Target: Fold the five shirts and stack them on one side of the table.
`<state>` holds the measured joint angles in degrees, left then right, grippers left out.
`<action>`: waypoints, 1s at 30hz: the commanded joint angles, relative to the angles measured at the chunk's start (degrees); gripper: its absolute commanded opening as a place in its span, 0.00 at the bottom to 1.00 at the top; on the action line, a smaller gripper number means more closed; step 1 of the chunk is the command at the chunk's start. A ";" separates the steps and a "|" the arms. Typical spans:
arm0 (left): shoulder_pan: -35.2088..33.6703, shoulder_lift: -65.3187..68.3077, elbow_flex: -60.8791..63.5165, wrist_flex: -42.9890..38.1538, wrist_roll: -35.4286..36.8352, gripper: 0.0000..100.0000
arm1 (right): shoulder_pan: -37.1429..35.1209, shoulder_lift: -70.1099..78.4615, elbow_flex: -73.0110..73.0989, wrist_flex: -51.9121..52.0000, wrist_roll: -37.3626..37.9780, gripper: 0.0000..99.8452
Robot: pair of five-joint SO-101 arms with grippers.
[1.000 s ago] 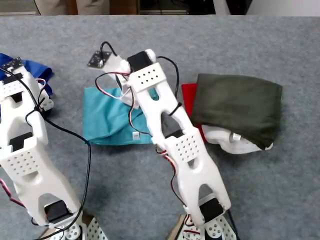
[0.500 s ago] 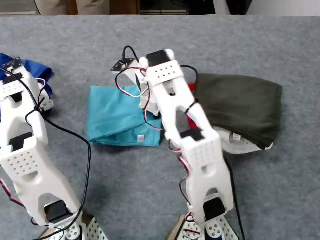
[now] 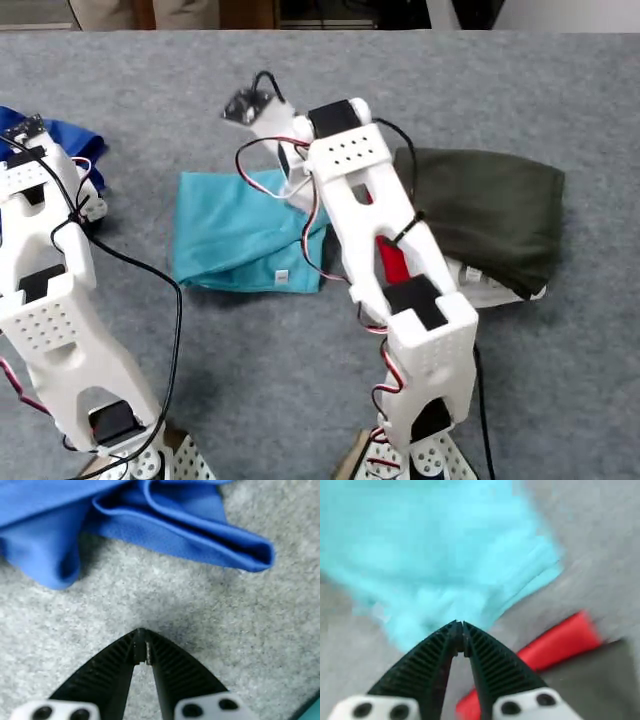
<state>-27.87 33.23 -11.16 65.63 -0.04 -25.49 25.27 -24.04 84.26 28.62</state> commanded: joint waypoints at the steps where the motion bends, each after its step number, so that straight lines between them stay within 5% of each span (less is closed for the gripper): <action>1: 0.62 -0.92 -0.09 -1.58 -0.70 0.02 | -0.92 5.41 -6.55 -6.42 0.35 0.00; 14: 0.62 -0.92 -0.09 -1.58 -0.70 0.02 | -0.84 24.84 -33.45 18.37 0.00 0.00; 30: 0.62 -0.92 -0.09 -1.67 -0.79 0.02 | -8.31 1.19 2.15 18.02 -2.29 0.00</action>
<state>-27.87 33.23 -11.16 65.63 -0.40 -32.35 34.15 -26.95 101.23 27.03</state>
